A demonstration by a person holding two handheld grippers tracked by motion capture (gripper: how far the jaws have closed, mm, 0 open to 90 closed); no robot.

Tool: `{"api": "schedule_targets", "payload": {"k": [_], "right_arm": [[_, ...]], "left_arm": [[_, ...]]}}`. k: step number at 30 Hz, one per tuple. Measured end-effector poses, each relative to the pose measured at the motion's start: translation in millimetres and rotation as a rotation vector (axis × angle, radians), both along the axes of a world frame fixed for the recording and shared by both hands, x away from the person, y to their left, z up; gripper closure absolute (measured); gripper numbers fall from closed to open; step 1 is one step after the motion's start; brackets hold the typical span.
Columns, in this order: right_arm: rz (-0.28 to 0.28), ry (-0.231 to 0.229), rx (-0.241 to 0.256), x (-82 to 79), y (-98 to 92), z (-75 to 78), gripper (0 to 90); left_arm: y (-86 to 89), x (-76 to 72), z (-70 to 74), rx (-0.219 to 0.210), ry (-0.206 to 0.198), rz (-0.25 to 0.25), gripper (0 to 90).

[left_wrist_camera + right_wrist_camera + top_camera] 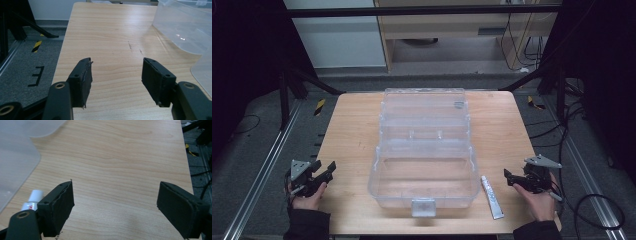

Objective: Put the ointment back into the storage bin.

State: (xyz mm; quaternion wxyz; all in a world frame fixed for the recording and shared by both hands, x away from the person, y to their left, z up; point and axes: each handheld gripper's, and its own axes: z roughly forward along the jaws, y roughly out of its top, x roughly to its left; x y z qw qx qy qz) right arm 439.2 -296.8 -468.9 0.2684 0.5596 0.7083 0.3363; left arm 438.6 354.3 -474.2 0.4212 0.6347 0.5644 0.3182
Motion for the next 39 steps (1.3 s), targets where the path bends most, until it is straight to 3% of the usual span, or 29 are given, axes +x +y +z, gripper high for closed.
{"api": "schedule_targets", "payload": {"k": [7,11,13,18,26,31,39], "right_arm": [[0.024,0.010,0.003,-2.5,5.0,7.1,14.4],[0.034,0.009,0.004,-4.1,6.0,9.8,15.4],[0.031,0.015,0.003,-4.9,7.6,14.0,17.4],[0.051,0.048,0.006,-7.1,11.5,23.9,19.0],[0.079,0.055,-0.008,-10.2,15.0,43.6,19.6],[0.111,0.063,-0.047,-10.1,22.2,59.7,22.4],[0.173,0.119,-0.067,-8.9,35.0,75.8,27.4]], "left_arm": [[-4.0,1.3,-2.8,0.011,0.047,-0.014,44.5],[-6.6,3.1,-3.9,0.022,0.064,-0.021,41.7],[-10.2,4.6,-5.8,0.028,0.092,-0.032,40.0],[-15.9,7.0,-6.8,0.035,0.128,-0.056,35.0],[-17.8,8.8,-8.1,0.040,0.153,-0.078,29.2],[-18.7,9.3,-8.7,0.057,0.167,-0.074,28.2],[-19.4,8.9,-7.7,0.064,0.174,-0.077,27.5]]}}
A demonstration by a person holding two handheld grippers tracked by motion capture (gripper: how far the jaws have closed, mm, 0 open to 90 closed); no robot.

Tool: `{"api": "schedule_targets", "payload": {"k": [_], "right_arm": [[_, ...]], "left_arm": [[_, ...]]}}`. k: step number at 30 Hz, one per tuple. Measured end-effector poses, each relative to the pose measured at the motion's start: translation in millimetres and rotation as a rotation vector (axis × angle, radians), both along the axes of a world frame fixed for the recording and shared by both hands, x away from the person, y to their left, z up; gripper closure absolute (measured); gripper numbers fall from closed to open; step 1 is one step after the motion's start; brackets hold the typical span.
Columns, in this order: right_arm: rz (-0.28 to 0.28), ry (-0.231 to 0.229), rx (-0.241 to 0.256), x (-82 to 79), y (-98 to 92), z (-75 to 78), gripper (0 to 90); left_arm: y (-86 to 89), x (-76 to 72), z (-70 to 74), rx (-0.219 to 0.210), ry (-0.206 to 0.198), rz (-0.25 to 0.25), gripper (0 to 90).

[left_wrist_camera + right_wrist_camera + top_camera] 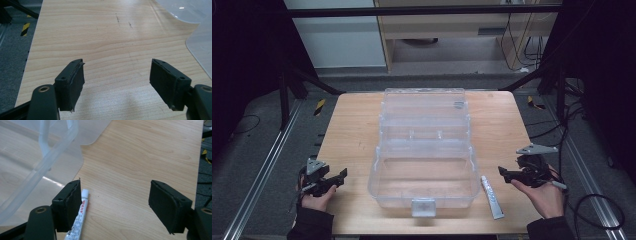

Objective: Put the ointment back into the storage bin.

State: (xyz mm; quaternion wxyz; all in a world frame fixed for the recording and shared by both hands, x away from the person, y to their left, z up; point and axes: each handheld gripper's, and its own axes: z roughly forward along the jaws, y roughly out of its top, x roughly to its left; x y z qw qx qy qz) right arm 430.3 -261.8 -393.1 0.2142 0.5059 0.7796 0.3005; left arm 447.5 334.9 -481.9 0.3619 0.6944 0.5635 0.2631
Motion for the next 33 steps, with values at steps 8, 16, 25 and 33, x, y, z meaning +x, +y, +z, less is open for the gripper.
{"api": "schedule_targets", "payload": {"k": [8,16,25,33], "right_arm": [[0.034,0.079,-0.005,0.6,8.7,3.3,35.3],[0.071,0.162,-0.032,3.3,20.2,-1.1,41.6],[0.083,0.249,-0.054,7.3,31.1,-13.7,49.1],[0.086,0.312,-0.080,11.2,38.6,-21.0,54.9]], "left_arm": [[-0.2,0.3,-0.4,0.006,0.007,-0.003,28.1],[-1.5,0.5,-0.8,0.014,0.014,-0.012,28.6],[-2.2,0.8,-1.0,0.018,0.021,-0.020,29.4],[-2.2,0.7,-0.7,0.021,0.023,-0.020,29.7]]}}
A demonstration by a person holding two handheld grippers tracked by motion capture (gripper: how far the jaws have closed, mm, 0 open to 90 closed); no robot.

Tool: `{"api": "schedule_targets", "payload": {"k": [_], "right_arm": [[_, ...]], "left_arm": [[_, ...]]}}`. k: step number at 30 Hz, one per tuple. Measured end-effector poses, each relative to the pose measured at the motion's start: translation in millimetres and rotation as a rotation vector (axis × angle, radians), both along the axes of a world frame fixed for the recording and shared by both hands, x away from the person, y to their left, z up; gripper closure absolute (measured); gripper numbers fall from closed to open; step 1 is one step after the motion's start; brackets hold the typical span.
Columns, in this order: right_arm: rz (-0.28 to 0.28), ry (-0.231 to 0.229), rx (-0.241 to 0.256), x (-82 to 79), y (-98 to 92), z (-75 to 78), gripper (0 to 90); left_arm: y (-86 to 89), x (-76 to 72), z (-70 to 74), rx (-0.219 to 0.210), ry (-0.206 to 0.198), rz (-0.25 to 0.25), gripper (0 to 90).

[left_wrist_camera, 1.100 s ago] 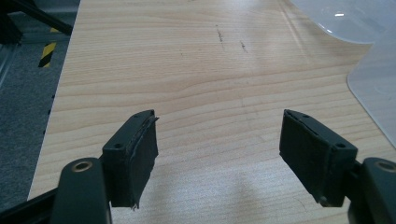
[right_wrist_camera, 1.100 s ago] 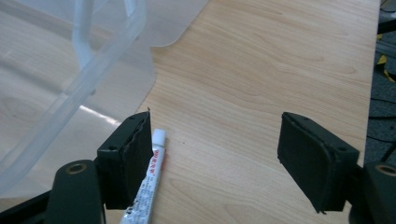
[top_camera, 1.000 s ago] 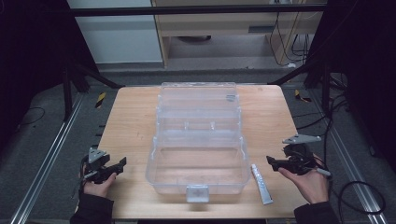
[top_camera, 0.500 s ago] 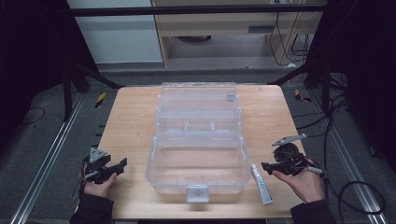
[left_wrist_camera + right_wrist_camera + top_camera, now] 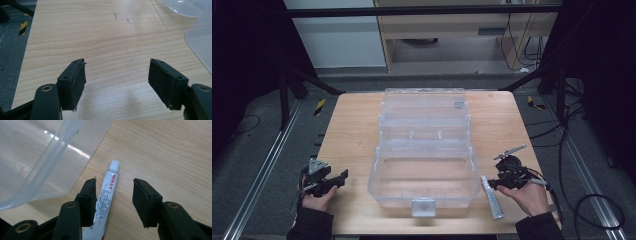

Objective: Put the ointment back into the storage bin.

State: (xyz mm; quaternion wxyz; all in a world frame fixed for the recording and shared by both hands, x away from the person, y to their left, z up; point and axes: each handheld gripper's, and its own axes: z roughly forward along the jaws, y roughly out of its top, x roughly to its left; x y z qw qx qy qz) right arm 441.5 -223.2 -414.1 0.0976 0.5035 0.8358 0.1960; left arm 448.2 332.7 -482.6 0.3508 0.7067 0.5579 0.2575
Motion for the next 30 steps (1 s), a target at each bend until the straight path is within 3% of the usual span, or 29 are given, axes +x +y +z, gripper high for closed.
{"api": "schedule_targets", "payload": {"k": [14,25,28,30], "right_arm": [[0.008,0.080,-0.051,4.8,12.1,-15.3,58.2],[0.010,0.100,-0.074,8.9,14.7,-24.0,55.3],[0.000,0.118,-0.074,9.6,15.1,-27.6,54.7],[-0.015,0.139,-0.043,10.0,12.6,-32.2,54.7]], "left_arm": [[-0.1,0.2,-0.2,0.003,0.006,-0.003,30.2],[0.0,0.3,-0.3,0.004,0.008,-0.003,30.3],[-0.1,0.3,-0.4,0.003,0.007,-0.002,30.3],[0.1,0.3,-0.4,0.002,0.007,-0.002,30.3]]}}
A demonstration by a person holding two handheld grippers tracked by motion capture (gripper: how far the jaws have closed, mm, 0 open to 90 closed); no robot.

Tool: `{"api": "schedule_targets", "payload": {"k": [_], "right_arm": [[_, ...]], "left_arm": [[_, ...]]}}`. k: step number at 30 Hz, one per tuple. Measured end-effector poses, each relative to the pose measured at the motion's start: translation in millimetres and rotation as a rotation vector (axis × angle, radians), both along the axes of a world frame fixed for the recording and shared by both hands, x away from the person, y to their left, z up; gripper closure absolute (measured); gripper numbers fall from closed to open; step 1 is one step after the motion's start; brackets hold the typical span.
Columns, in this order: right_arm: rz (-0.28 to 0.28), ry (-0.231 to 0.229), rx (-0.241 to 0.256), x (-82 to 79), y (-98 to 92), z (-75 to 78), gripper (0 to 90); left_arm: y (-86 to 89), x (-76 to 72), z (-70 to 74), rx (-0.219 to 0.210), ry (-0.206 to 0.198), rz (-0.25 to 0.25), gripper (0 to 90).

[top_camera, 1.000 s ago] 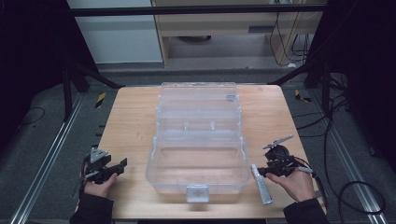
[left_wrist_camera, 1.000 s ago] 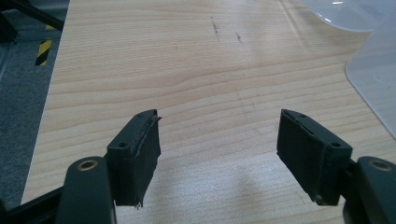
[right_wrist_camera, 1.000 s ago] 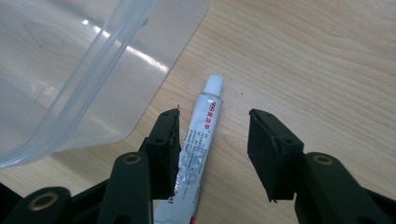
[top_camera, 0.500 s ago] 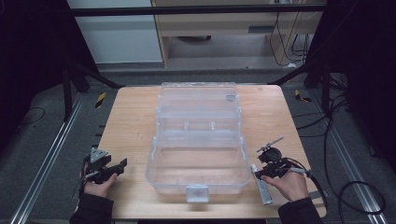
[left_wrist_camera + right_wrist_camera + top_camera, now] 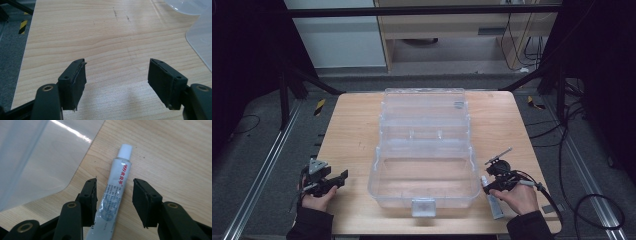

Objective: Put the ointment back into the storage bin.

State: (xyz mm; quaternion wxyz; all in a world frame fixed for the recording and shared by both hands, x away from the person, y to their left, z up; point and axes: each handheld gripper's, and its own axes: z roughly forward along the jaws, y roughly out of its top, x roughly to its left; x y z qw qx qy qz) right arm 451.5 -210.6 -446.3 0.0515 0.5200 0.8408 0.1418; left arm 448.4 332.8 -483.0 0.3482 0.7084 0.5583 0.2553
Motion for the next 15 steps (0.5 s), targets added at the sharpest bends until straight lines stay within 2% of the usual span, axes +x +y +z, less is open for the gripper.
{"api": "schedule_targets", "payload": {"k": [3,5,6,15], "right_arm": [[-0.009,-0.008,-0.004,-1.0,-1.6,-3.5,55.8],[0.004,-0.010,0.015,-0.6,-3.3,-5.3,55.6],[0.004,-0.002,0.000,0.3,-2.9,-7.3,55.7],[0.009,0.016,-0.023,5.1,2.3,-15.4,58.2]], "left_arm": [[0.0,0.3,-0.1,0.001,0.001,0.001,30.3],[-0.2,0.5,-0.3,0.003,0.004,0.001,30.4],[-0.5,0.3,-0.1,0.005,0.003,-0.002,30.3],[-0.1,0.5,-0.5,0.003,0.006,0.000,30.4]]}}
